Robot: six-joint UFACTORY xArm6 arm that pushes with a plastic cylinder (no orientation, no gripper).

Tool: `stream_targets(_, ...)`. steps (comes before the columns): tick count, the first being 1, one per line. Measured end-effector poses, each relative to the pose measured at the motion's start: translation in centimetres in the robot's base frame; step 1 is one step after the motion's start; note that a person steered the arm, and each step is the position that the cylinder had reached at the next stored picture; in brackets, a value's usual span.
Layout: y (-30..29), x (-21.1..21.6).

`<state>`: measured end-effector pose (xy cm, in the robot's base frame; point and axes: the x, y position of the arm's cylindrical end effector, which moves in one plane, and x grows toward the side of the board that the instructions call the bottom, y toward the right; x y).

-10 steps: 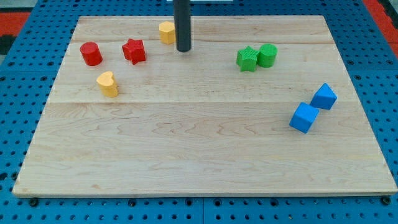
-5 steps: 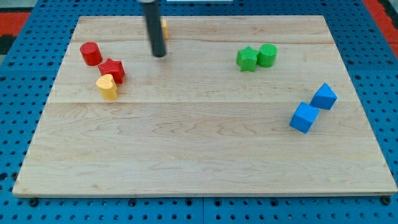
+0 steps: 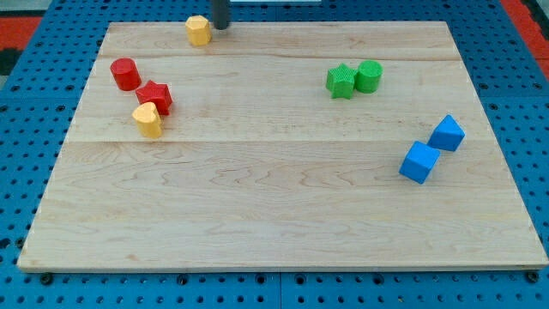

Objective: Slightly move the red circle into the red star

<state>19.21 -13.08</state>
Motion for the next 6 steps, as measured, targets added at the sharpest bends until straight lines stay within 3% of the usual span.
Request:
stream_targets(1, -6.3, 0.1)
stream_targets(2, -6.8, 5.4)
stream_targets(4, -11.1, 8.0)
stream_targets(6, -9.9, 15.6)
